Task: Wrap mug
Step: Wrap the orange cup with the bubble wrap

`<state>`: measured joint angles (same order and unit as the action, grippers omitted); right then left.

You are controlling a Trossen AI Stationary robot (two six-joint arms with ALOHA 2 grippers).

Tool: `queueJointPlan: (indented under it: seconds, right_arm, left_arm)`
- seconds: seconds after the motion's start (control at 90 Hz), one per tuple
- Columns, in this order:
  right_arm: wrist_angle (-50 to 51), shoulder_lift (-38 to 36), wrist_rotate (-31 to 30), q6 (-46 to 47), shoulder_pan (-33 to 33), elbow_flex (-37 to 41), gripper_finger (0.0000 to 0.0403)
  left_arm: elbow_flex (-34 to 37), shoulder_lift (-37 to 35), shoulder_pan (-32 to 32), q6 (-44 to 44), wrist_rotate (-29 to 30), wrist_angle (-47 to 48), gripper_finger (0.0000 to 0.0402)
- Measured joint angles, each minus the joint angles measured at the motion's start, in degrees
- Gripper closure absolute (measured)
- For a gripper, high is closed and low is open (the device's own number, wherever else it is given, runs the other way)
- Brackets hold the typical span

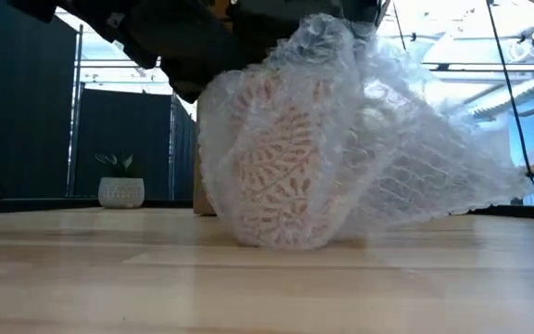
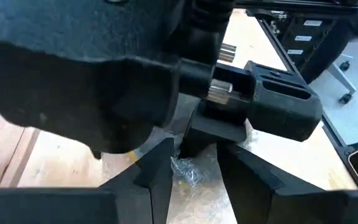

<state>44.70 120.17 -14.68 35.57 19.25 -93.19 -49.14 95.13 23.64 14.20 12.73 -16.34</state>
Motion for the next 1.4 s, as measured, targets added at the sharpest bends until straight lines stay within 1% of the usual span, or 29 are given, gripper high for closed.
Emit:
queueJointPlan:
  seconds: [0.133, 0.267, 0.433, 0.544, 0.678, 0.822, 0.867, 0.922, 1.011, 1.056, 1.167, 1.244, 1.311, 1.4]
  right_arm:
    - [-0.93, -1.17, -0.59, -2.33, -0.15, 0.16, 0.0133]
    - [0.15, -3.17, -0.76, -2.1, -0.02, 0.37, 0.0133]
    - [0.72, -8.92, -0.38, -1.93, 1.03, 0.11, 0.0133]
    - [3.49, -13.01, -0.28, -1.18, 2.97, 0.11, 0.0133]
    - [12.27, -16.6, -0.02, 3.53, 7.61, -0.04, 0.0133]
    - [22.83, -15.05, -0.47, 10.9, 13.61, 0.0, 0.0133]
    - [24.2, -13.93, -1.97, 11.73, 15.15, 0.0, 0.0133]
    - [23.45, -12.43, -5.76, 11.83, 16.31, 0.04, 0.0133]
    - [18.69, -11.06, -11.73, 9.84, 16.2, 0.09, 0.0133]
    - [15.42, -10.71, -12.71, 7.49, 15.59, 0.07, 0.0133]
    - [8.07, -9.6, -10.41, 1.61, 13.62, 0.03, 0.0133]
    - [5.56, -9.39, -5.8, -0.48, 12.31, 0.05, 0.0133]
    - [7.77, -9.68, -2.27, 1.82, 11.76, 0.0, 0.0133]
    - [11.99, -10.79, -1.97, 6.74, 12.8, 0.05, 0.0136]
  left_arm:
    - [-0.22, 2.35, -0.55, 0.83, 1.35, -0.12, 0.0281]
    - [-0.37, 2.98, -0.68, 2.49, 2.42, 0.02, 0.0282]
    - [-0.4, 3.04, -0.74, 2.88, 3.21, 0.19, 0.0282]
    - [-0.35, 3.06, -0.78, 3.35, 3.32, 0.57, 0.0282]
    - [-0.28, 3.07, -0.79, 3.37, 3.35, 0.36, 0.0282]
    - [-0.24, 3.11, -0.79, 3.37, 3.15, 0.09, 0.0282]
    - [-0.2, 3.13, -0.79, 3.37, 3.07, -0.01, 0.0282]
    - [-0.2, 3.14, -0.79, 3.37, 2.91, -0.27, 0.0282]
    - [-0.18, 3.15, -0.79, 3.37, 2.78, -0.78, 0.0282]
    - [-0.15, 3.15, -0.79, 3.37, 2.73, -1.03, 0.0282]
    - [-0.13, 3.17, -0.79, 3.37, 2.7, -1.24, 0.0282]
    - [-0.13, 3.17, -0.79, 3.37, 2.54, -1.25, 0.0282]
    - [-0.13, 3.17, -0.79, 3.37, 2.52, -1.24, 0.0282]
    - [-0.13, 3.17, -0.79, 3.39, 2.49, -1.32, 0.0282]
